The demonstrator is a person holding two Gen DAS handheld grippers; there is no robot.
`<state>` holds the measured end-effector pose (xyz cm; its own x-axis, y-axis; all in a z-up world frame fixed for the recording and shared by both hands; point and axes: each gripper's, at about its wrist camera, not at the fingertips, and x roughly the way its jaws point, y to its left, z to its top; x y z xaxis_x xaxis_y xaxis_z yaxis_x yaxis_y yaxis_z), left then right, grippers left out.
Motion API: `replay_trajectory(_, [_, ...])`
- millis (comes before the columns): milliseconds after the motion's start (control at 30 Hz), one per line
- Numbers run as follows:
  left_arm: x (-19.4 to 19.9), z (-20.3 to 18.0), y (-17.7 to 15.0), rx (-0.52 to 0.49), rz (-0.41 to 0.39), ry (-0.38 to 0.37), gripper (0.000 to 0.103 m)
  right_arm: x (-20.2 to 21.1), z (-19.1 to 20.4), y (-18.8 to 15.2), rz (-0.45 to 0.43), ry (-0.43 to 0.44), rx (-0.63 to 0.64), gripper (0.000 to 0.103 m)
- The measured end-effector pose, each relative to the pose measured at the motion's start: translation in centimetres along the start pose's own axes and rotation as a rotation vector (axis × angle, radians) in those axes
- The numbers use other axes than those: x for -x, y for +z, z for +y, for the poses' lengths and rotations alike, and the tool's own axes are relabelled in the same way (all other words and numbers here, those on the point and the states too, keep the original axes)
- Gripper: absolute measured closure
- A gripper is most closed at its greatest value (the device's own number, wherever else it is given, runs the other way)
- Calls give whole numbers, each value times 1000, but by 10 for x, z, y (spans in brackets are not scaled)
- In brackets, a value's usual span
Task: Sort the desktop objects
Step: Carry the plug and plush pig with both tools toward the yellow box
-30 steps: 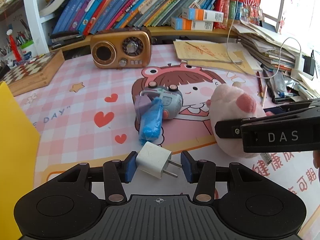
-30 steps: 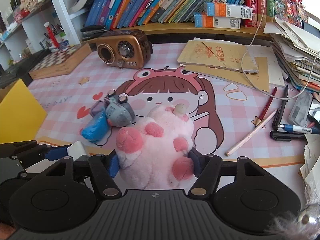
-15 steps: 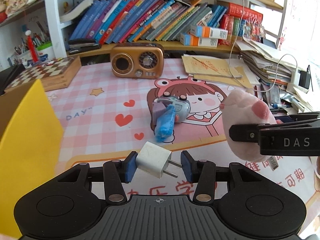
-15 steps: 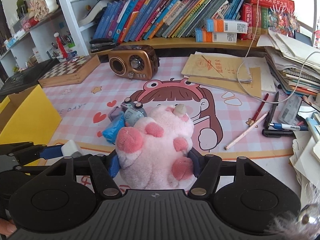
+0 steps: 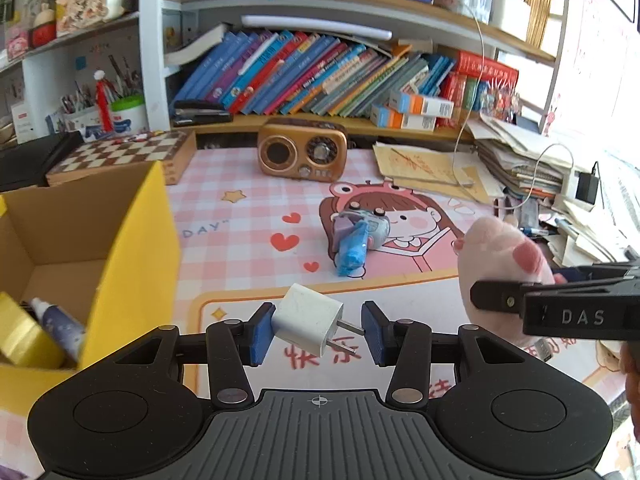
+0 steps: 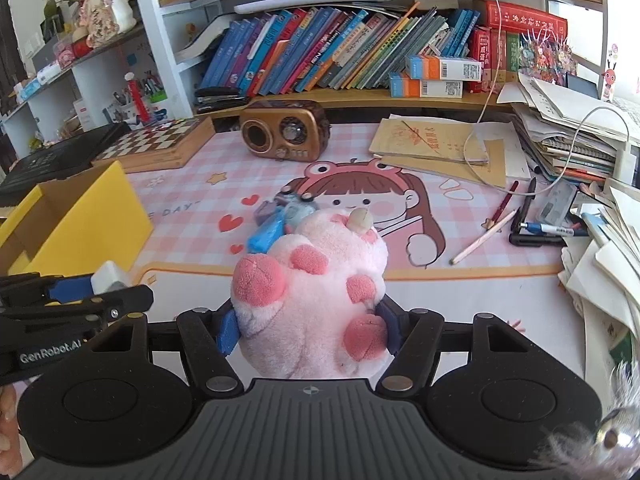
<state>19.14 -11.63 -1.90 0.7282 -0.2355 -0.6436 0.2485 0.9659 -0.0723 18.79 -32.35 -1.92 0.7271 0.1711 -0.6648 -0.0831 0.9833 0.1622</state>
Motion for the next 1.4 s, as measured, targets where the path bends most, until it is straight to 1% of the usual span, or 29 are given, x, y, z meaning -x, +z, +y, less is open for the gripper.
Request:
replay_trajectory(367, [55, 32, -23, -3, -47, -12, 58, 34, 58, -27, -22, 1, 9, 40])
replay_trajectory(767, [105, 72, -52, -2, -61, 7, 58, 61, 119, -56, -29, 16, 16, 40])
replay_trajectory(1067, [135, 107, -77, 22, -57, 39, 58, 70, 170, -80, -14, 53, 42, 40])
replay_trajectory(1400, [165, 147, -101, 61, -62, 98, 58, 73, 222, -100, 6, 112, 87, 40])
